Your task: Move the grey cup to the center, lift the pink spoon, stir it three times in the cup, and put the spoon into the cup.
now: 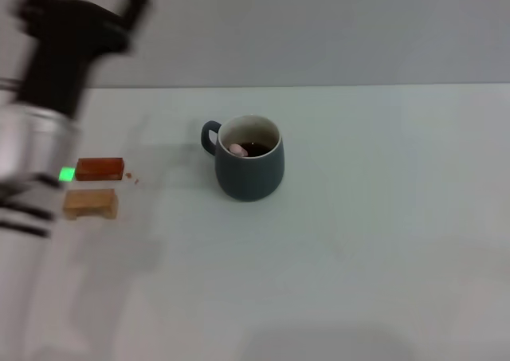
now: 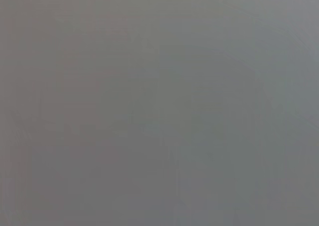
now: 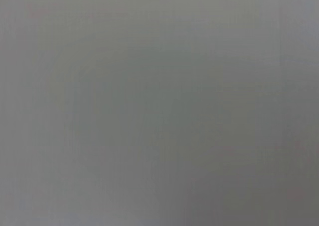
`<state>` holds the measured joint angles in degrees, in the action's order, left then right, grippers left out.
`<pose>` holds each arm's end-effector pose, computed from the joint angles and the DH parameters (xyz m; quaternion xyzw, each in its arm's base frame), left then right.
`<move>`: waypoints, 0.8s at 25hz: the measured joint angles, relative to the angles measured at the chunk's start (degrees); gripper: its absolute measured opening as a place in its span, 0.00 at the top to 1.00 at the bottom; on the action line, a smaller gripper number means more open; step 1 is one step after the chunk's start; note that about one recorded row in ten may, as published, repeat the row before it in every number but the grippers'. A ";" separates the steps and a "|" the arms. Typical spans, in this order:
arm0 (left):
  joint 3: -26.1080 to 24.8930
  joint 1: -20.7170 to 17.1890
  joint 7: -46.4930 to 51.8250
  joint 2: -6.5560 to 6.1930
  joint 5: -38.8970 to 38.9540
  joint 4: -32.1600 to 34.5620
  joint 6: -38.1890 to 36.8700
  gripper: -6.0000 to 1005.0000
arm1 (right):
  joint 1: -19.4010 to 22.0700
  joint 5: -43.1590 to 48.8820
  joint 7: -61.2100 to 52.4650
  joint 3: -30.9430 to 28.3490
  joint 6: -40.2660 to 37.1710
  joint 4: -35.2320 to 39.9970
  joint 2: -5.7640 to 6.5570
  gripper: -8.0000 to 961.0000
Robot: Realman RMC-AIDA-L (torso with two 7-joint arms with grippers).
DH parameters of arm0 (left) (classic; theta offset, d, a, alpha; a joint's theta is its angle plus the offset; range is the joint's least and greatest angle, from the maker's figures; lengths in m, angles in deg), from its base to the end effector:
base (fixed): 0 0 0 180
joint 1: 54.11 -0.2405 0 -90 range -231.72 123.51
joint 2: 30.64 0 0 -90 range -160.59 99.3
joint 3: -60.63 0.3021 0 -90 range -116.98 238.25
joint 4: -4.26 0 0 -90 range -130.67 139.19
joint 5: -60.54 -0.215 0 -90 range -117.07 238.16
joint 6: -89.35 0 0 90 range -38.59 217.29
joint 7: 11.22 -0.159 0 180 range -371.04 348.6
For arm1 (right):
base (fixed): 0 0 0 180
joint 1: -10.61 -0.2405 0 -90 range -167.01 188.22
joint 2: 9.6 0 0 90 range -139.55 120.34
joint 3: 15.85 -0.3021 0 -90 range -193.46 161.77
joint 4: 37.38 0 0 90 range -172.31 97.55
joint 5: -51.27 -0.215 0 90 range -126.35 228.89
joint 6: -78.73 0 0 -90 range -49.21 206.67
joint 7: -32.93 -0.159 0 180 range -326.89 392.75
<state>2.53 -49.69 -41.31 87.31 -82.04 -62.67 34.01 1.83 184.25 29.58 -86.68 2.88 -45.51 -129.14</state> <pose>-0.2151 0.3327 -0.0030 -0.6351 -0.0502 -0.3674 0.6777 0.4667 0.2433 0.0277 -0.5148 0.2803 0.2213 0.7794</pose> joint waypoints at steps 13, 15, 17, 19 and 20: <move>-16.42 6.56 29.17 0.42 0.84 43.22 -21.50 0.18 | 1.02 -0.28 -0.07 -0.51 -5.05 0.04 -0.01 0.99; -16.83 7.82 30.61 0.47 0.93 47.23 -20.65 0.18 | 1.03 -0.28 -0.08 -0.53 -5.87 0.04 -0.01 0.99; -16.93 8.38 30.89 0.54 0.95 49.38 -20.04 0.18 | 1.04 -0.32 -0.08 -0.59 -7.00 -0.04 0.00 0.99; -16.95 8.55 31.04 0.57 0.98 50.17 -18.91 0.18 | 1.04 -0.34 -0.08 -0.61 -7.32 -0.05 0.01 0.99; -16.95 8.56 31.12 0.54 0.98 50.27 -18.15 0.18 | 1.04 -0.37 -0.08 -0.63 -7.73 -0.05 0.01 0.99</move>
<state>-14.43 -41.12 -10.19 87.86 -81.06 -12.40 15.87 2.87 183.88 29.50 -87.31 -4.85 -45.56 -129.13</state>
